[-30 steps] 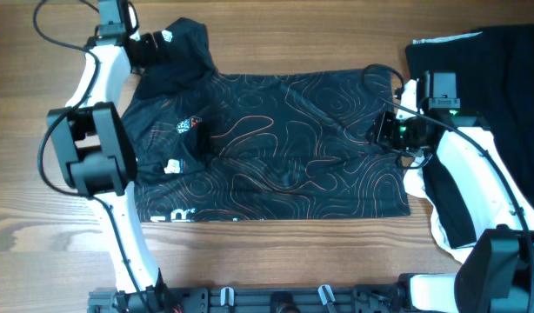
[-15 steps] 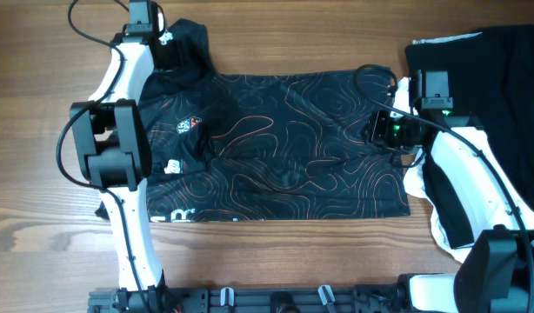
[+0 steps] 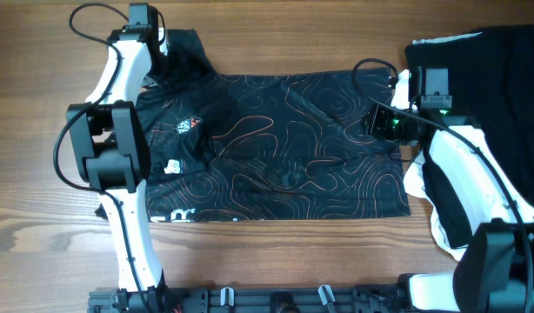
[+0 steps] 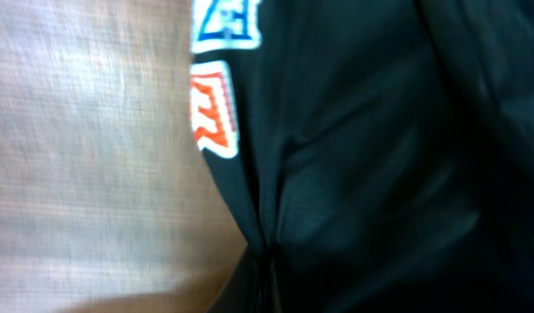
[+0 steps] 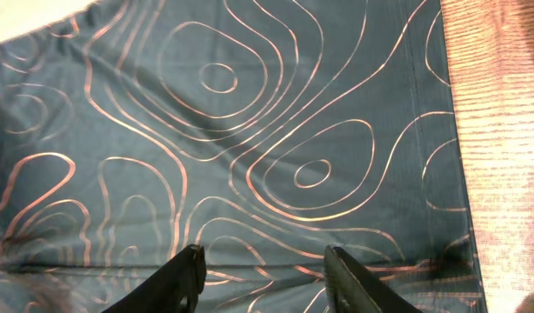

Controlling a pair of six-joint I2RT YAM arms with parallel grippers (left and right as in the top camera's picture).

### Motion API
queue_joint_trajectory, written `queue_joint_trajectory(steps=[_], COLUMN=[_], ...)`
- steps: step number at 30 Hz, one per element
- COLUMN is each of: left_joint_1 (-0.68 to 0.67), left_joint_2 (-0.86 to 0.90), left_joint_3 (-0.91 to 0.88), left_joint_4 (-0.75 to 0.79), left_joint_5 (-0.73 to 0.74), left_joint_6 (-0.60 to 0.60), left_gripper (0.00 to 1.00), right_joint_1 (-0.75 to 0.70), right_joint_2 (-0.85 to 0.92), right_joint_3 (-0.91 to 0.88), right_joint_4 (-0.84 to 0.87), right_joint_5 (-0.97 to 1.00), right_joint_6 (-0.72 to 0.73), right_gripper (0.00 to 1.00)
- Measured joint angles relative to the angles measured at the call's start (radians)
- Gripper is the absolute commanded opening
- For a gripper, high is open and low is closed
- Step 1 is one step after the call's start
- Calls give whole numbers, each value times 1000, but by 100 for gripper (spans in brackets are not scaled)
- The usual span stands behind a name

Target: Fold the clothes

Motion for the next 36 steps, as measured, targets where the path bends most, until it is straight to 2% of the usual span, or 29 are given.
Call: queue_joint_trajectory(steps=[4, 7, 11, 15, 22, 24, 25, 27, 28, 36], left_joint_1=[0, 0, 0, 0, 0, 0, 0, 0, 0, 0], left_joint_2=[-22, -31, -31, -31, -32, -32, -32, -32, -32, -35], left_joint_3=[-18, -26, -27, -27, -27, -27, -27, -27, -27, -32], left_joint_4=[-82, -142, -151, -154, -154, -154, -154, -154, -154, -135], left_joint_5=[5, 5, 8, 8, 8, 8, 8, 8, 8, 8], left_joint_6=[-10, -31, -49, -56, -60, -60, -60, -60, -60, -60], left_gripper=[4, 4, 4, 4, 4, 4, 4, 4, 4, 4], right_joint_1=[0, 1, -2, -37, -56, -54, -54, -54, -54, -54], right_joint_2=[123, 264, 428, 542, 606, 621, 621, 621, 621, 617], right_joint_3=[30, 196, 380, 382, 382, 383, 385, 385, 385, 398], right_joint_4=[34, 119, 301, 406, 504, 497, 489, 484, 480, 400], right_joint_5=[21, 107, 222, 292, 283, 267, 261, 256, 252, 246], right_joint_6=[-19, -23, 4, 115, 158, 161, 160, 163, 163, 167], right_gripper=[52, 57, 59, 62, 58, 55, 45, 8, 4, 4])
